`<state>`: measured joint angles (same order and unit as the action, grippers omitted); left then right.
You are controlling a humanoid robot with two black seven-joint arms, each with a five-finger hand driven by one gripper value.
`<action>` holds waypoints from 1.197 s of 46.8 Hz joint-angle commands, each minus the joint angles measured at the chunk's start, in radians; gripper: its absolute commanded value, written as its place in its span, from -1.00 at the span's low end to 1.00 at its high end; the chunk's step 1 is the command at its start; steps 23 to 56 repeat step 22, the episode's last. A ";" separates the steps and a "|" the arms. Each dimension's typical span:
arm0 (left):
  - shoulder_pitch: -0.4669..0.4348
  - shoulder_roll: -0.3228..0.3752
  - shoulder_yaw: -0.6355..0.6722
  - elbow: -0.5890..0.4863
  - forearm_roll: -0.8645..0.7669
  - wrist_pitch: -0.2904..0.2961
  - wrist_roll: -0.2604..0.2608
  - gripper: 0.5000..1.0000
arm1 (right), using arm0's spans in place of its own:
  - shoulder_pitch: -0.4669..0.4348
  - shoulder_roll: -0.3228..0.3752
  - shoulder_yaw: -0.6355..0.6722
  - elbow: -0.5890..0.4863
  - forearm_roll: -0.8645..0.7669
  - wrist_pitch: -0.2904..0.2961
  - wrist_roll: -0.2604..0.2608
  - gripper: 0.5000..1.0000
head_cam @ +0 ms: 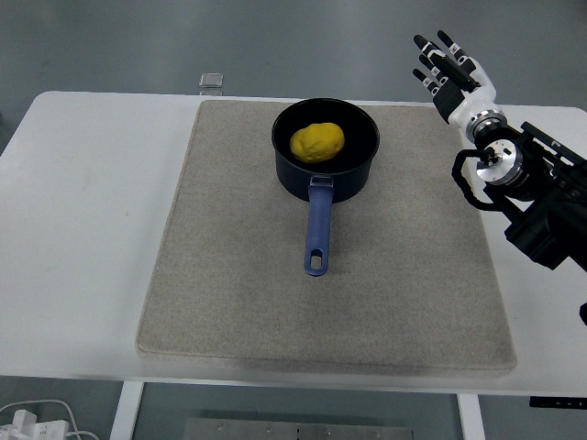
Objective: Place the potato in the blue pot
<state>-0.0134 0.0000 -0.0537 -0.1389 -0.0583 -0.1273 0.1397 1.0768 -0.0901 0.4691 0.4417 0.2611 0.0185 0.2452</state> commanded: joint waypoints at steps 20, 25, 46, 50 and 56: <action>0.012 0.000 0.001 0.001 -0.002 0.000 0.000 0.99 | -0.032 -0.054 -0.003 -0.005 -0.005 0.011 0.022 0.67; 0.012 0.000 0.000 0.001 0.000 0.000 0.000 0.99 | -0.034 -0.059 -0.003 -0.005 -0.003 0.012 0.023 0.67; 0.012 0.000 0.000 0.001 0.000 0.000 0.000 0.99 | -0.034 -0.059 -0.003 -0.005 -0.003 0.012 0.023 0.67; 0.012 0.000 0.000 0.001 0.000 0.000 0.000 0.99 | -0.034 -0.059 -0.003 -0.005 -0.003 0.012 0.023 0.67; 0.012 0.000 0.000 0.001 0.000 0.000 0.000 0.99 | -0.034 -0.059 -0.003 -0.005 -0.003 0.012 0.023 0.67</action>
